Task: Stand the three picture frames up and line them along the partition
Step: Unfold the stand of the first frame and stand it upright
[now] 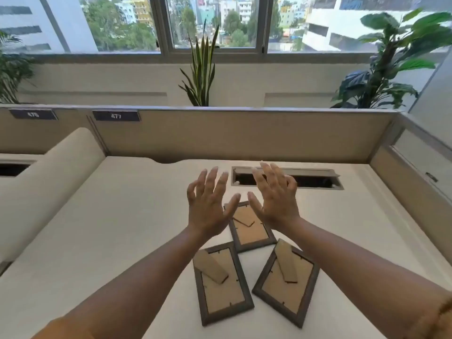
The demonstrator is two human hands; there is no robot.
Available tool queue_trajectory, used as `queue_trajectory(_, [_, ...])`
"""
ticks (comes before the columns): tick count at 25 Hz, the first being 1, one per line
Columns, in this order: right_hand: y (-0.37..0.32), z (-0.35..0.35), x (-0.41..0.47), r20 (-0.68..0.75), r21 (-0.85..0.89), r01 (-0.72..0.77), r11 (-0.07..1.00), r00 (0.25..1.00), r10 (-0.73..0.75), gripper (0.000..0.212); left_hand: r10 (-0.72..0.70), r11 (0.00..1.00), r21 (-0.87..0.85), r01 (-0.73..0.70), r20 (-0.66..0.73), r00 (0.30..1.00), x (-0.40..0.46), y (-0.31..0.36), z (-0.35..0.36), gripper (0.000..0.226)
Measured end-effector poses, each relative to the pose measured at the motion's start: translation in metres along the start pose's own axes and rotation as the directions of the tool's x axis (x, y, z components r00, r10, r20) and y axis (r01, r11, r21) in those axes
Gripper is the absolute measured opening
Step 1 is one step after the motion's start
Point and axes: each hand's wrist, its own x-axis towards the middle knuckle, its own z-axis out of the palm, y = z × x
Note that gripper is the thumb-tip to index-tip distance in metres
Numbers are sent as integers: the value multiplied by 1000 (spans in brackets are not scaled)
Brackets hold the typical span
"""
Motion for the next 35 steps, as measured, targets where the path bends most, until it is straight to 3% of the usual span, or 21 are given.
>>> queue_trajectory(3, [-3,37,-32,144,28,-41,999,989,37,64,-168,980,-80,182,155,974,-38,-9,29,67])
queue_trajectory(8, [-11,96,-83,487,160,-45,986,873,-39,64,-446,788,-218,576,443,778,-97,-27,62,57])
queue_trajectory(12, [-22,119,-105,558,289,19,957,809,-184,55,-618,593,-186,784,519,590,-119,-31,65,59])
queue_trajectory(14, [-27,128,-107,564,316,64,947,789,-242,51,-648,508,-224,832,538,540,-123,-35,65,59])
queue_trajectory(20, [-32,141,-111,613,309,94,946,741,-274,51,-693,332,-364,870,532,487,-123,-31,65,56])
queue_trajectory(23, [-32,140,-108,611,301,98,949,744,-270,50,-724,311,-447,839,460,514,-121,-26,64,53])
queue_trajectory(29, [-25,128,-109,674,305,163,938,659,-333,91,-693,169,-515,841,544,472,-113,-28,57,28])
queue_trajectory(32, [-22,119,-113,672,329,210,920,632,-385,97,-681,197,-525,828,535,501,-106,-32,51,18])
queue_trajectory(35, [-26,111,-114,637,365,224,904,648,-418,95,-680,124,-545,829,562,471,-93,-39,42,20])
